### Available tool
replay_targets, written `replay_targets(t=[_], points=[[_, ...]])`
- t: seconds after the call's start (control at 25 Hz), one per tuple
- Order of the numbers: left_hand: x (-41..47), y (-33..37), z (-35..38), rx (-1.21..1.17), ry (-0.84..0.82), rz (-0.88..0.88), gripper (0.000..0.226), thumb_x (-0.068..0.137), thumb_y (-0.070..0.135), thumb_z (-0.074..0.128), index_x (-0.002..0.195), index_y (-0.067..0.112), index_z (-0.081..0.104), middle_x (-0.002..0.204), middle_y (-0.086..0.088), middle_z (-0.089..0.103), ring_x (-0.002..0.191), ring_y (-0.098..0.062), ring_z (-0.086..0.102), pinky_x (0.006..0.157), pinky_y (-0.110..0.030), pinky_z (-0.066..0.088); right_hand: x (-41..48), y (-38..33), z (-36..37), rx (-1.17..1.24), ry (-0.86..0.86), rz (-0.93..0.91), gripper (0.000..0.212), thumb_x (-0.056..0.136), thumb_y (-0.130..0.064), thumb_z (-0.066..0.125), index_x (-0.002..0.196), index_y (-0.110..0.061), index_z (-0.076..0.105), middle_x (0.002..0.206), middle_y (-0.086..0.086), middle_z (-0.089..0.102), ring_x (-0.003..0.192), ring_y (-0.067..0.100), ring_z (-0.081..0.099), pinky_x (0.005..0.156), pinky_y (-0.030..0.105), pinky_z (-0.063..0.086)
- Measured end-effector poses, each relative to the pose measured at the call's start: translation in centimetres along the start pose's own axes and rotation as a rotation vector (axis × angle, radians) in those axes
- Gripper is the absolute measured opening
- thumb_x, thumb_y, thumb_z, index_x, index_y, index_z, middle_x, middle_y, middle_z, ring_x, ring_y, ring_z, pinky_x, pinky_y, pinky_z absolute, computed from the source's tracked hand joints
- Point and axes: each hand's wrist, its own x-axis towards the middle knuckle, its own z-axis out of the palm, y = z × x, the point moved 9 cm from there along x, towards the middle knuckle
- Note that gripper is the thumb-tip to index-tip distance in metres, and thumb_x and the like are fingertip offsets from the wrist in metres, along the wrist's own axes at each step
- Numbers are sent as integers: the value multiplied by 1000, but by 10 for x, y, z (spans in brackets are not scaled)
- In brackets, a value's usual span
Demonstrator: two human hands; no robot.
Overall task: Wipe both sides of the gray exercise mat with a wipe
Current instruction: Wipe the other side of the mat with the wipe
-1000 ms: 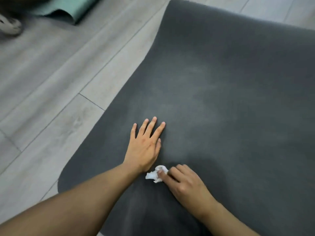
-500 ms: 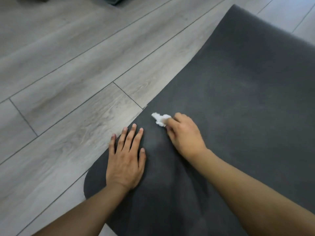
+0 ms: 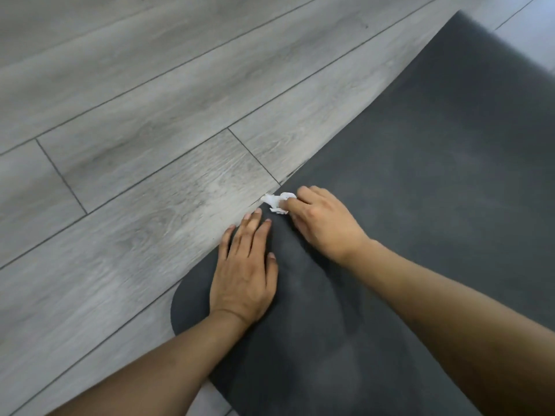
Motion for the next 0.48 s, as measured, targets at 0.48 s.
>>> replay_targets(t=[0.48], points=[[-21,-99,-75,-9,66,-261,37,84,-6,62,106,20,77,113,5,76,96,-28,66,88,-37,48,-56,-180,12,289,2,-231,12,85,-12,58,96,-13,57,94,5,54,79,24,46,71,34,42]])
